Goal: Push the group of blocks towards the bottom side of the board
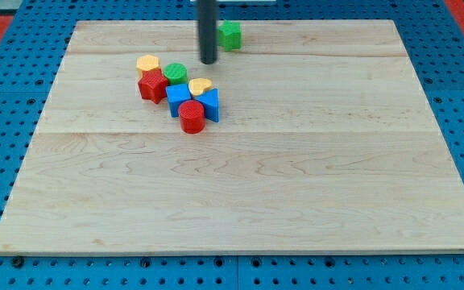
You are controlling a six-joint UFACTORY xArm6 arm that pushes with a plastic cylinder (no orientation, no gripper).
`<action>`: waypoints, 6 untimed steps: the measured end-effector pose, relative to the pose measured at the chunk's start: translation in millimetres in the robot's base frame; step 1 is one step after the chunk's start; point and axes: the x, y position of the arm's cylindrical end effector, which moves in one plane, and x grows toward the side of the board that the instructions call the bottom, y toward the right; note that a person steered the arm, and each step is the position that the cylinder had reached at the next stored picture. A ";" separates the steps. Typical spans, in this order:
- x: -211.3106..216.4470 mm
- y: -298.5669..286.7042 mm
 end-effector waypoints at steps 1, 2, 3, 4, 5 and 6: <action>-9.1 -54.1; 11.9 -82.6; 53.6 -32.7; 73.2 -32.6; 60.1 -62.0; 46.3 -81.4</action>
